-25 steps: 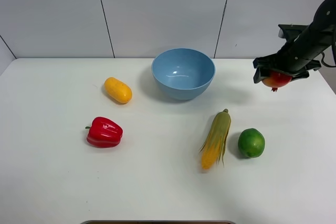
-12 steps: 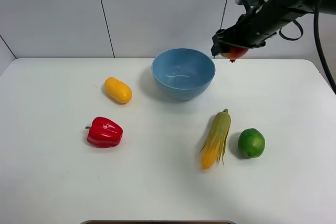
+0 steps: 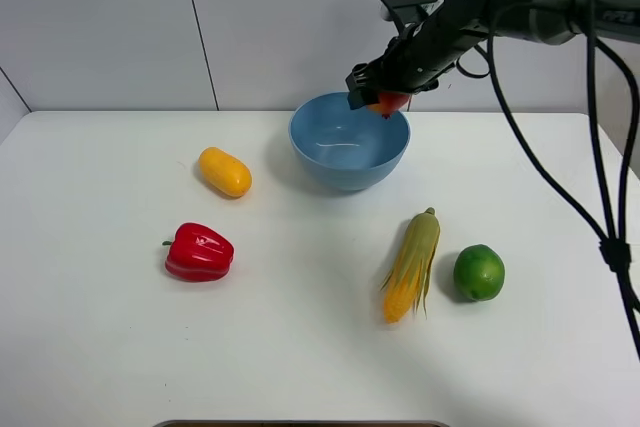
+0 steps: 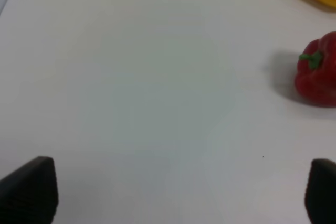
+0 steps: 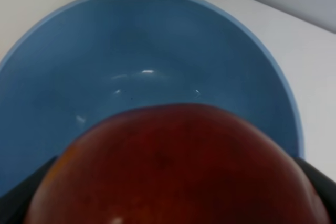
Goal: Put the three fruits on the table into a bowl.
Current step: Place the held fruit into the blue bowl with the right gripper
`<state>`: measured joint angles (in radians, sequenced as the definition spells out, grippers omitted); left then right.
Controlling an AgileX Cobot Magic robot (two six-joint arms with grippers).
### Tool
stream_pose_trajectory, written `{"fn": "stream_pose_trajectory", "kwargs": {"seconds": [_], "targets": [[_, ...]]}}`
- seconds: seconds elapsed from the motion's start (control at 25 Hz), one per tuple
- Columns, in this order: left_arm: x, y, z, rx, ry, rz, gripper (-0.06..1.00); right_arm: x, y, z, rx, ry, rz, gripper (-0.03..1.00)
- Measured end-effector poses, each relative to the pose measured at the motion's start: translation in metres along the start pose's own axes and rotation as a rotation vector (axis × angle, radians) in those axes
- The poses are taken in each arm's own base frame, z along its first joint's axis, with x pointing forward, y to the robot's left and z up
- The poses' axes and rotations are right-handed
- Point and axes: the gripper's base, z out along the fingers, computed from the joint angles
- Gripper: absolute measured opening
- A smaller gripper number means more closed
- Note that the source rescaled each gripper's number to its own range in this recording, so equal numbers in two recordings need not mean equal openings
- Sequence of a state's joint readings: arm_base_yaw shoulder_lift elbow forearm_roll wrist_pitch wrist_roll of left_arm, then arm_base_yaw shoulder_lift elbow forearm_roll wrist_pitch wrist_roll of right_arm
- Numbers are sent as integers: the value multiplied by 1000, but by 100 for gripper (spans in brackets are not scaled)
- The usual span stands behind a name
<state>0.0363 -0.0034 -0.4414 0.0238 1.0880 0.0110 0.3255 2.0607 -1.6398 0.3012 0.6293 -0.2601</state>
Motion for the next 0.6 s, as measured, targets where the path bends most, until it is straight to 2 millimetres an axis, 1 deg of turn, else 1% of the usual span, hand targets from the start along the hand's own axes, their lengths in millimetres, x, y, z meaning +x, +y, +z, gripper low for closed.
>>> {"fn": "stream_pose_trajectory", "kwargs": {"seconds": [0.16,0.32,0.6], "targets": [[0,0,0,0,0,0,82,7,1,24,-15,39,15,25],[0,0,0,0,0,0,83,15,4,40,-21,71,12,25],[0,0,0,0,0,0,83,20,8,49,-27,91,7,25]]}}
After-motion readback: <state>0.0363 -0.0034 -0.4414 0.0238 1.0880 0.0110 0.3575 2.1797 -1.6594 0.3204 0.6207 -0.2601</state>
